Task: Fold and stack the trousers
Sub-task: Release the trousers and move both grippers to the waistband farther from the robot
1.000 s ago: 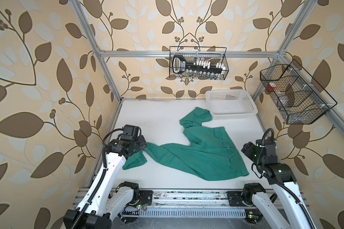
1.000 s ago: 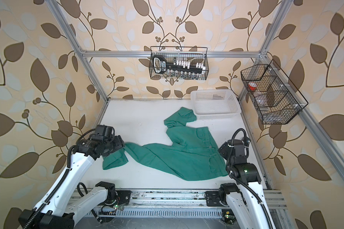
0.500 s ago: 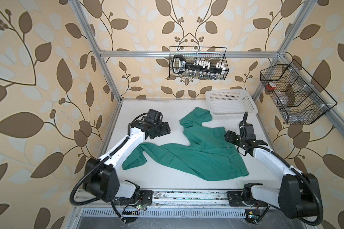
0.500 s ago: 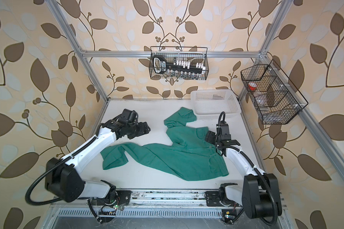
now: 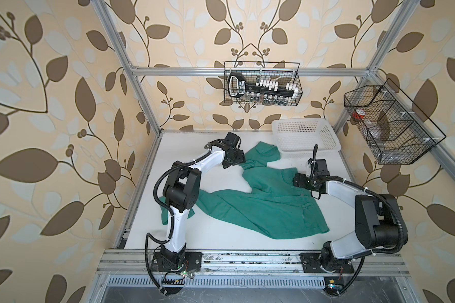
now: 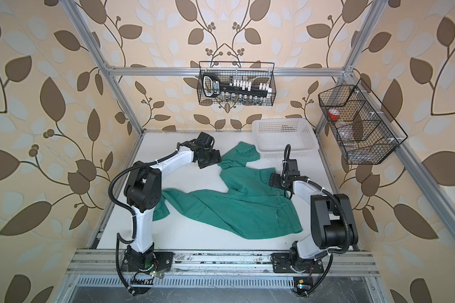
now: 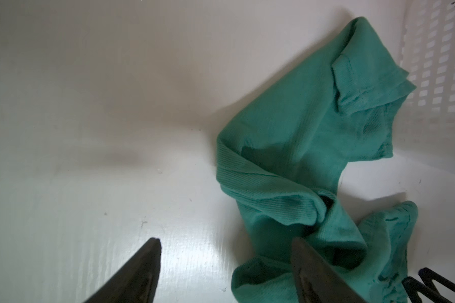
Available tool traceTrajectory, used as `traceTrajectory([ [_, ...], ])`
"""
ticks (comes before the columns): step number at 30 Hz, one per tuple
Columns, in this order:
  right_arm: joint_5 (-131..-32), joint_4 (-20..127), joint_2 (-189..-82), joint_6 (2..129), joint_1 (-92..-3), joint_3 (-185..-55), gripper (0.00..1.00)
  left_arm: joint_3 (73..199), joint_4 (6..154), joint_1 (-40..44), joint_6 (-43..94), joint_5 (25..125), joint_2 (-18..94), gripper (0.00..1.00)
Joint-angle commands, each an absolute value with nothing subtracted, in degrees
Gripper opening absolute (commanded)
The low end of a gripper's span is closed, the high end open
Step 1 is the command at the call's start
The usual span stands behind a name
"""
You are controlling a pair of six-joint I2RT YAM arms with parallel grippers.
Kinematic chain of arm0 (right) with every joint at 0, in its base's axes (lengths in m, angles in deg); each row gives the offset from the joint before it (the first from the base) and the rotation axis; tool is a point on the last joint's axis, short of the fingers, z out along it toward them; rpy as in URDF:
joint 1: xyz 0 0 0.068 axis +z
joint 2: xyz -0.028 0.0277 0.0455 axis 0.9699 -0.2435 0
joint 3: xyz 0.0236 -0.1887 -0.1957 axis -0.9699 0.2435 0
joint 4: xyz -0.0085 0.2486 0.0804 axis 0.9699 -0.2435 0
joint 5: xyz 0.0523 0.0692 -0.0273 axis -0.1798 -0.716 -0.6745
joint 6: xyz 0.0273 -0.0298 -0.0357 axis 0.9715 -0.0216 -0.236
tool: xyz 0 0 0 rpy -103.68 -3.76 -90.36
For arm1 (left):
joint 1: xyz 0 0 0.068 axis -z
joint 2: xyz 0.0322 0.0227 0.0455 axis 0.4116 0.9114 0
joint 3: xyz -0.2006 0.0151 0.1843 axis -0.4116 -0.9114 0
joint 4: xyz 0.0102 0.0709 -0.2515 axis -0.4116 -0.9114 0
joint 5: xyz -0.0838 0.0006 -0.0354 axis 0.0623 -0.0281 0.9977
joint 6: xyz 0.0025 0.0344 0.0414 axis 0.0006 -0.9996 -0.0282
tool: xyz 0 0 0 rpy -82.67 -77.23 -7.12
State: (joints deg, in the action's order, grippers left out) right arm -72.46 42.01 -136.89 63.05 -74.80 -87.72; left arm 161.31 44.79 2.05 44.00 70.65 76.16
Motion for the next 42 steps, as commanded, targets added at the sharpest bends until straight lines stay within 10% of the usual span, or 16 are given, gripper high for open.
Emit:
traceTrajectory([
  [1,-71.42,37.69,-139.24,59.59,-74.13,-89.37,0.89,167.51,42.78,2.89,42.91,69.81,80.42,0.77],
  [7,-67.45,36.96,-141.61,57.42,-72.15,-89.69,0.84,174.62,41.12,3.38,40.59,68.50,87.37,0.76],
  [14,-61.97,36.67,-144.16,56.23,-69.50,-89.61,0.49,179.67,39.37,3.51,38.01,68.34,92.73,0.69],
  [22,-62.99,36.39,-139.61,56.98,-68.88,-88.79,0.02,180.75,38.58,3.98,37.43,71.55,92.43,0.20],
  [25,-64.22,36.09,-134.53,57.73,-67.83,-88.62,0.00,180.22,37.71,4.00,36.24,70.44,88.52,0.00],
  [42,-66.20,32.04,-104.16,60.84,-46.40,-93.08,0.00,168.31,13.14,4.08,27.47,29.74,43.49,0.00],
])
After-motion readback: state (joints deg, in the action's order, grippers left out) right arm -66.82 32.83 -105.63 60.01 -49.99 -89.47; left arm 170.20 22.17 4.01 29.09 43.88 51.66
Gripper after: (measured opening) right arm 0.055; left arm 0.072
